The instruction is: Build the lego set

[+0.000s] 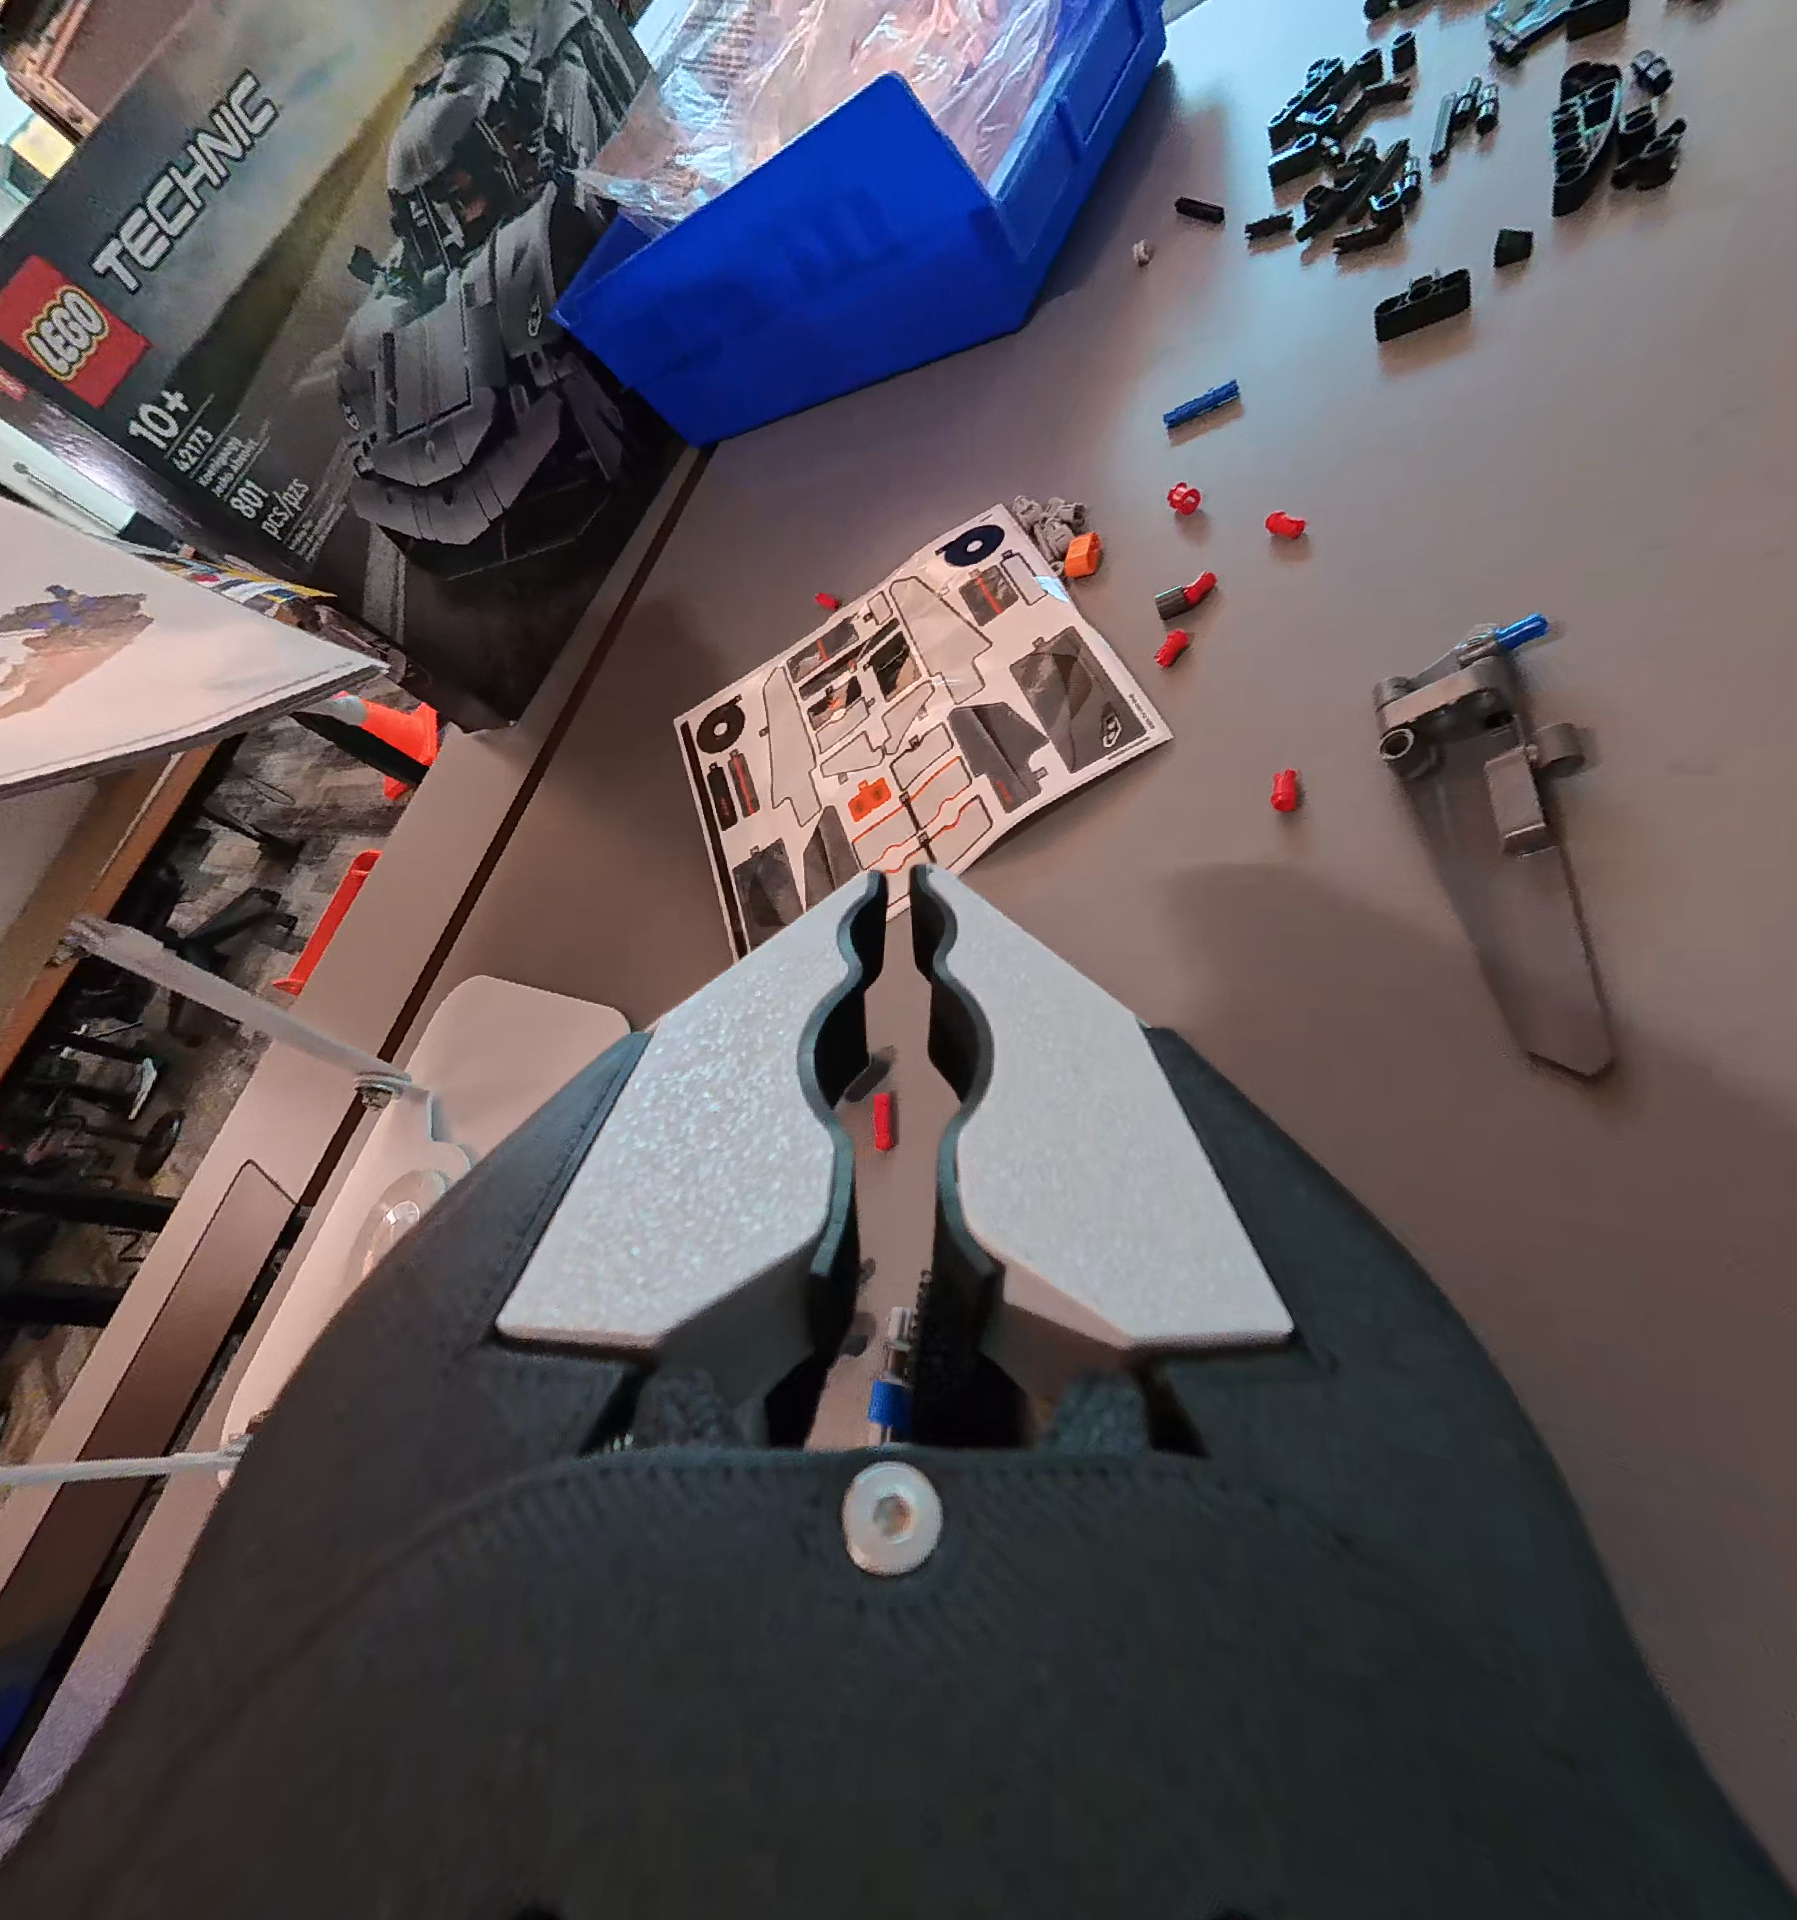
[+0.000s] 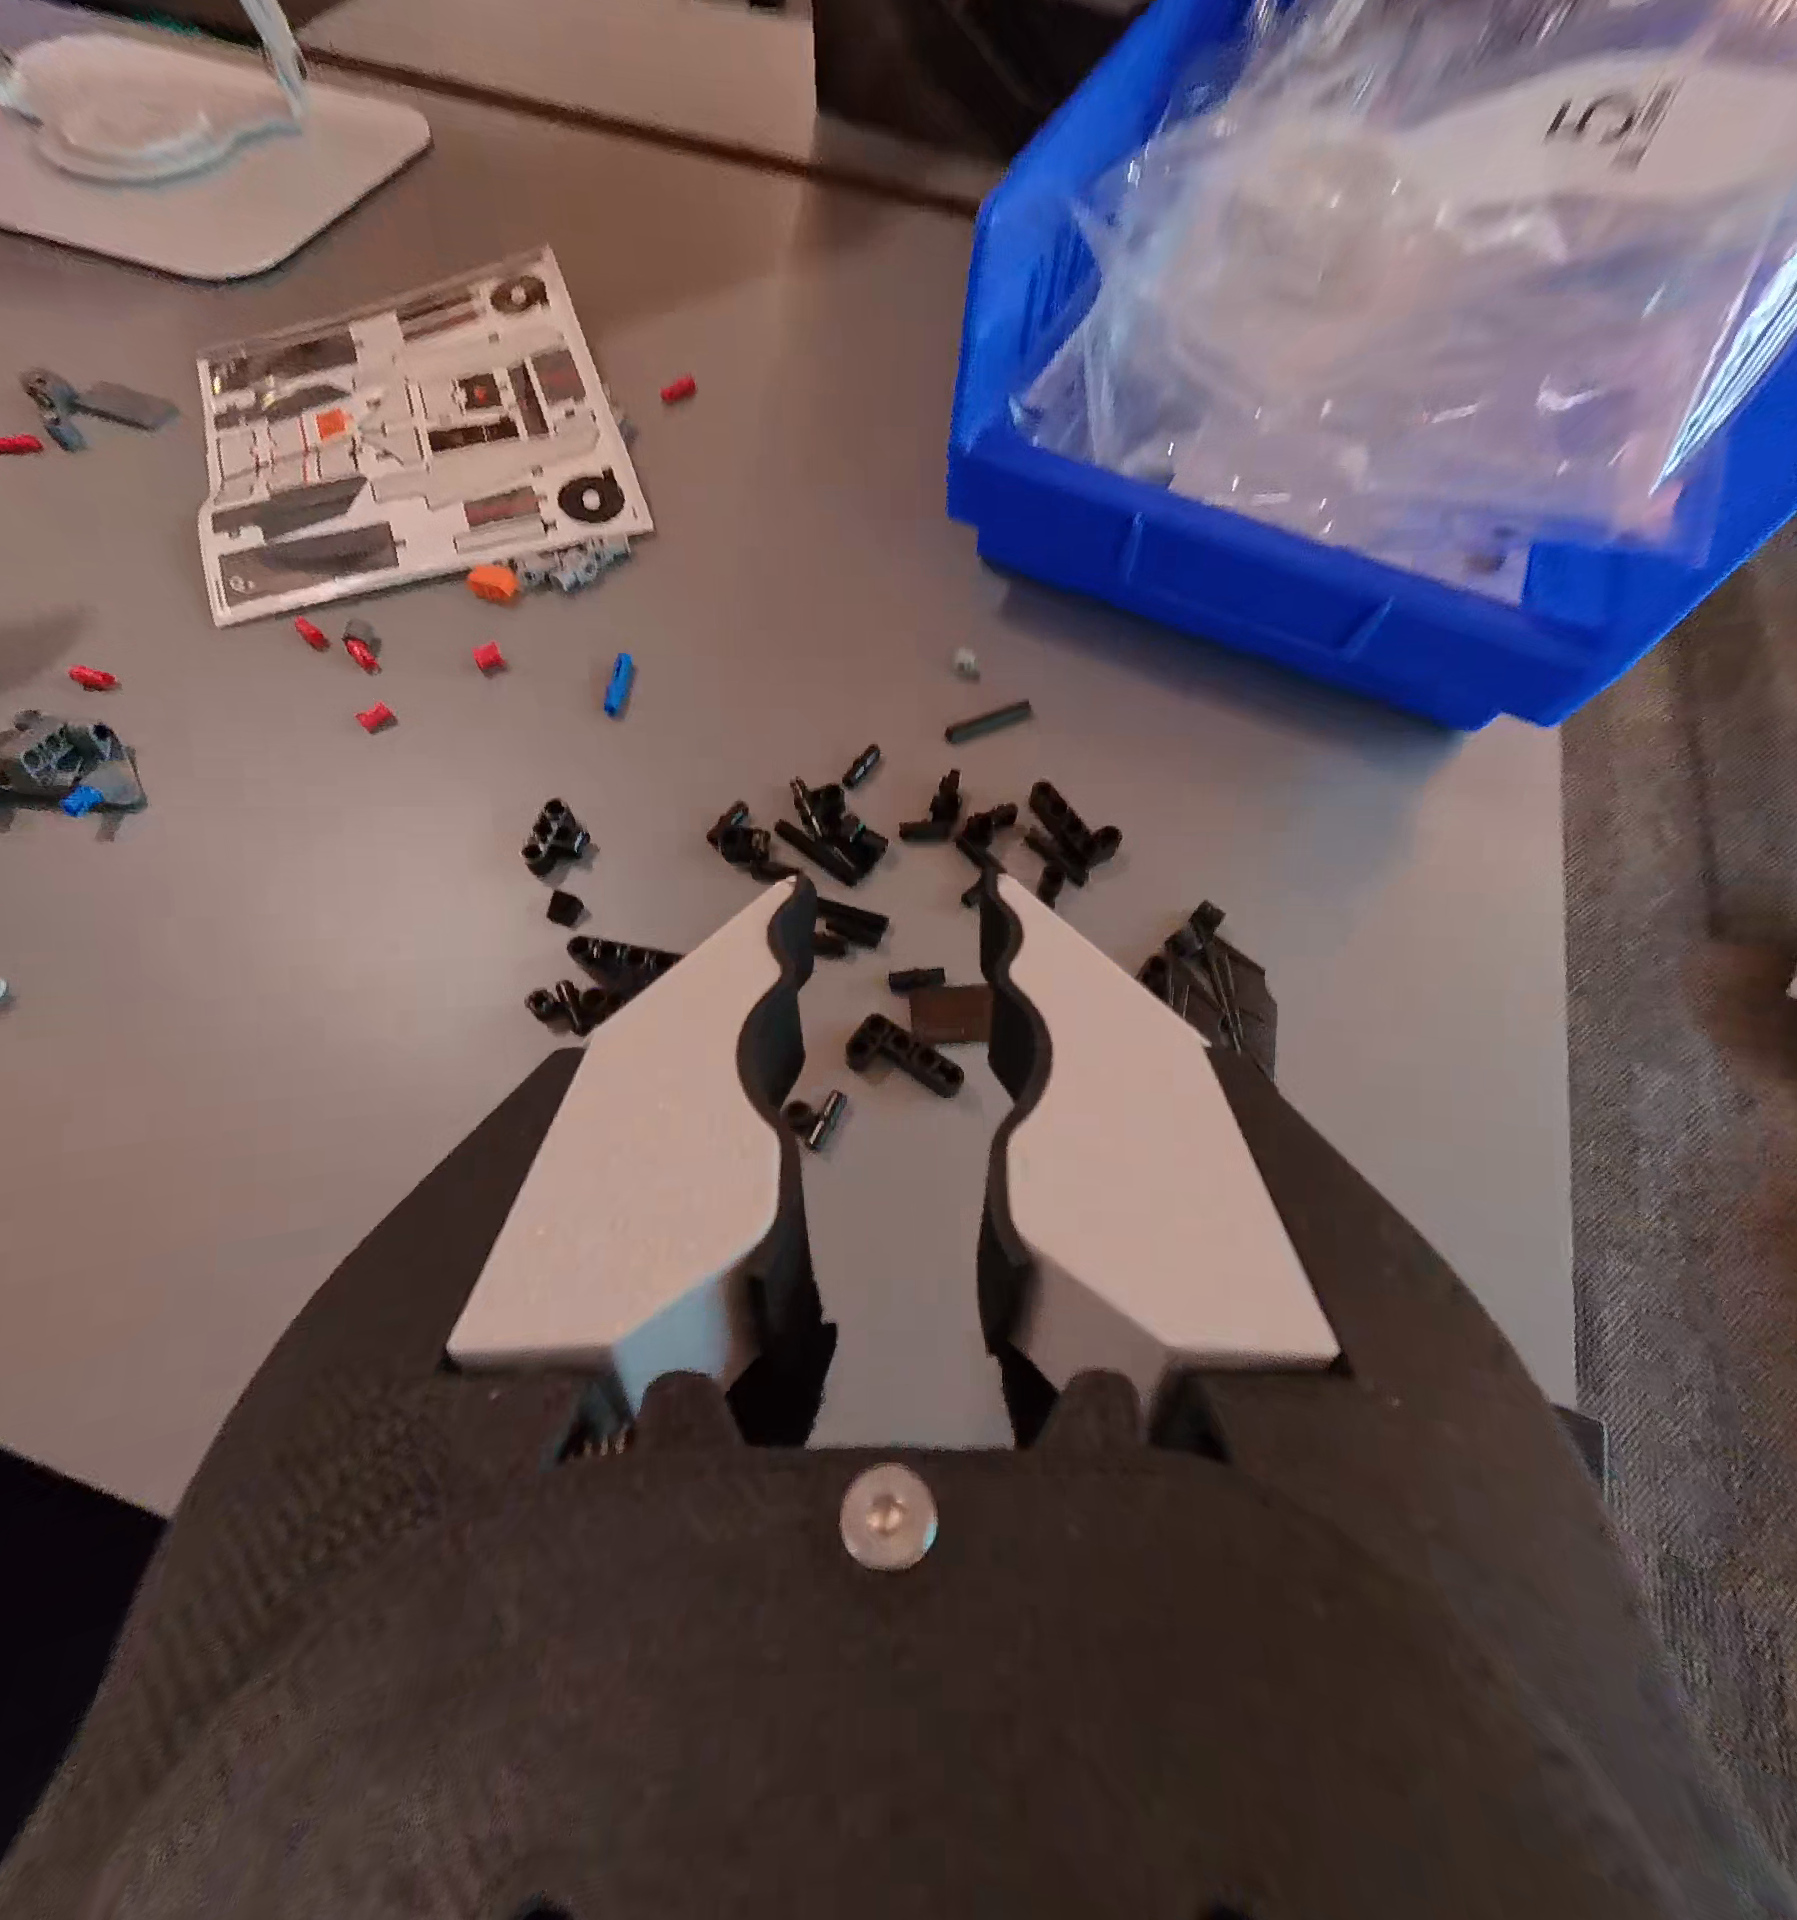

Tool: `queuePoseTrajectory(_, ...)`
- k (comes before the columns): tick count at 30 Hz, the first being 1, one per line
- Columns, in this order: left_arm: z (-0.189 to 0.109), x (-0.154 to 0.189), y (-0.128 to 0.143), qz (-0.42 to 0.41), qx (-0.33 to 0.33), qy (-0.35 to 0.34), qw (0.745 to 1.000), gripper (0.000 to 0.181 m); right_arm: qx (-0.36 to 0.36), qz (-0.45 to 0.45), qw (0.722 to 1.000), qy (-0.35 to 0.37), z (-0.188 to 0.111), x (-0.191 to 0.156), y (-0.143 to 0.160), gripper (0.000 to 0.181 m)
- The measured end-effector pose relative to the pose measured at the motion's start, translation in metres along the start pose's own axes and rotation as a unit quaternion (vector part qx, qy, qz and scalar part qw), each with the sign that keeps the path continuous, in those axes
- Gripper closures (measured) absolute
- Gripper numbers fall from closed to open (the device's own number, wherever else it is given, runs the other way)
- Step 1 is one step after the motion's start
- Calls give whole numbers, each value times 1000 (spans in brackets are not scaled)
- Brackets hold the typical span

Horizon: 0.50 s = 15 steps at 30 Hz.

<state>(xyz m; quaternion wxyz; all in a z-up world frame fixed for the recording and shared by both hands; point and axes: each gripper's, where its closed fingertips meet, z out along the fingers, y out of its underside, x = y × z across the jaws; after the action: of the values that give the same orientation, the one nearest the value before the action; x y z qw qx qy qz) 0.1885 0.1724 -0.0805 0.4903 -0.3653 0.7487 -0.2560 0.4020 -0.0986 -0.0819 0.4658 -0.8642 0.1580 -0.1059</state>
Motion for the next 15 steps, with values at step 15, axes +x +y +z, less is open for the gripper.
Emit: queuePoseTrajectory(15,3,3,2,17,-5,0,1000,181,-124,-145,978,-82,23,-13,21,165)
